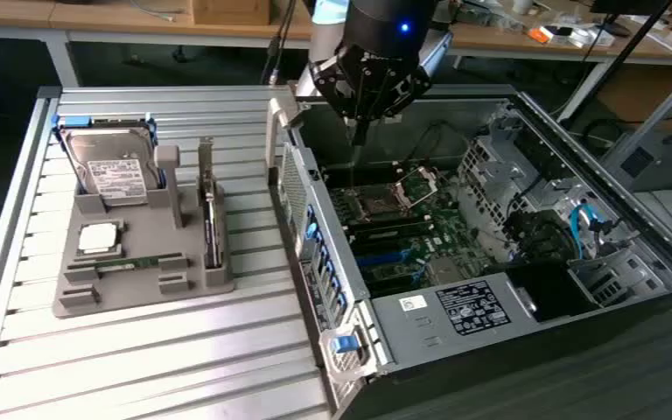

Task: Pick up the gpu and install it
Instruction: 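Reach for the gpu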

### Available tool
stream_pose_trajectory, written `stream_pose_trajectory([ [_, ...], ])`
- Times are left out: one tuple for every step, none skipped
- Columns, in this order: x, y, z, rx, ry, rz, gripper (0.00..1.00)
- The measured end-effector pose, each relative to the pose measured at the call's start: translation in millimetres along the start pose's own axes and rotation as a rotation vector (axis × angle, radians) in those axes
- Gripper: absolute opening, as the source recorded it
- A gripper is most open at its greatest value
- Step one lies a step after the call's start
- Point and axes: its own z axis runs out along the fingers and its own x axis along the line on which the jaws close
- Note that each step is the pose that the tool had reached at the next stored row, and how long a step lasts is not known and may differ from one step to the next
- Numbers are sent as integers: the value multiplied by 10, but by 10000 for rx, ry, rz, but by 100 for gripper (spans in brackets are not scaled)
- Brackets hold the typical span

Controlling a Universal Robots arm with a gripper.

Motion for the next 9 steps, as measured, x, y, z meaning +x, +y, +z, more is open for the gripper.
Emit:
stream_pose_trajectory([
  [5,0,0,1,0,1,11],
  [22,-2,-1,0,0,0,11],
  [39,-3,-1,0,0,0,11],
  [50,-4,-2,0,0,0,11],
  [63,-5,-2,1,0,0,11],
  [80,-6,-2,0,-1,0,11],
  [89,-7,-2,-1,-2,0,11],
  [104,-8,-3,0,-1,1,11],
  [110,-8,-3,0,-1,1,11],
])
